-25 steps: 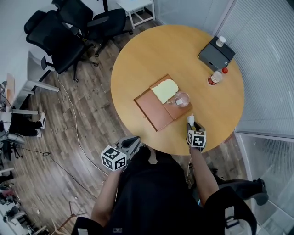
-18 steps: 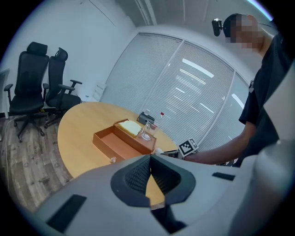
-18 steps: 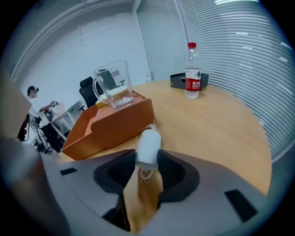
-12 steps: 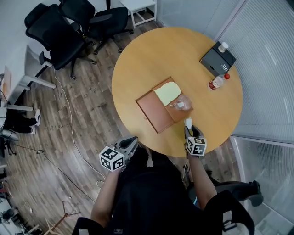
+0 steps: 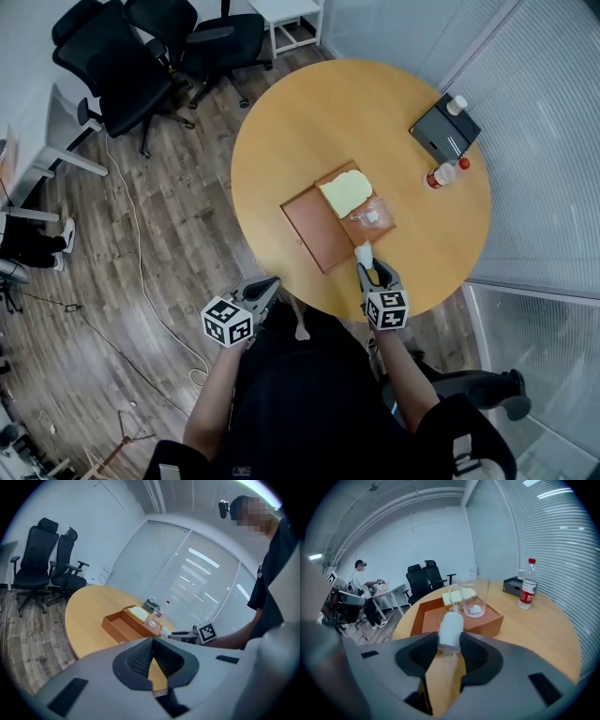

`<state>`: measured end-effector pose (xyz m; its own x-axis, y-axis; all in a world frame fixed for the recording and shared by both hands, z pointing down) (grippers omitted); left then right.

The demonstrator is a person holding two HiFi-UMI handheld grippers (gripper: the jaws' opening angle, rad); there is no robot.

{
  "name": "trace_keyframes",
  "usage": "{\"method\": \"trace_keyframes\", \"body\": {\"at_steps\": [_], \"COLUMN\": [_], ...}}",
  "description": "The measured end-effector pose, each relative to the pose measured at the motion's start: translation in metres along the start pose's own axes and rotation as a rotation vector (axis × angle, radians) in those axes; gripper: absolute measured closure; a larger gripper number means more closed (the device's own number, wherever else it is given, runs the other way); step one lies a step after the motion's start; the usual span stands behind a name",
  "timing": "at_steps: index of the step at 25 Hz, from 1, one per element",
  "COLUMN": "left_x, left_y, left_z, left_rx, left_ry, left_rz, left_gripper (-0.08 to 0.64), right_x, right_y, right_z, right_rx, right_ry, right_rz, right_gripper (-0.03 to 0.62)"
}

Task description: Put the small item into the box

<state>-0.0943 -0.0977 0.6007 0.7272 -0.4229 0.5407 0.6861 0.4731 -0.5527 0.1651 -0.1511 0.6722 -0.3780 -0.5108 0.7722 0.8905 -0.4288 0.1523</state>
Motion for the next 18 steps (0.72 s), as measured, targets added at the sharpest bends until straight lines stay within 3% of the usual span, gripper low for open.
{"method": "trace_keyframes", "body": {"at_steps": [6, 18], "left_x": [-0.006, -0.036], "left_y": [-0.007, -0.031], "left_z": [-0.002, 0.007], "left_rx": [-0.006, -0.051], "left_ry": [0.013, 0.039], "left_rz": [0.002, -0.054], "left_gripper": [0.554, 0.554], "right_x": [0.017, 0.071], "right_y": [-0.036, -0.069], "right_z": [-0.026, -0.05], "right_rx": [-0.129, -0.166], "right_ry": [0.01, -0.054], "right_rz": [-0.043, -0.088], "right_gripper": [0.442, 0.442]}}
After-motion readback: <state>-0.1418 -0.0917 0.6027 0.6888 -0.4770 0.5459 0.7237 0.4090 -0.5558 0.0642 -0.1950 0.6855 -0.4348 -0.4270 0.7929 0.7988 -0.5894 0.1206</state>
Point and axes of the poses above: the fingertips, and each gripper's own axes: x forward along the fingers, y to its right, z out of its underside, the point moved 3 cm from there along -x, backward along the fingers, and after that the axes turned 11 degrees about -y, right-handed, at the moved point
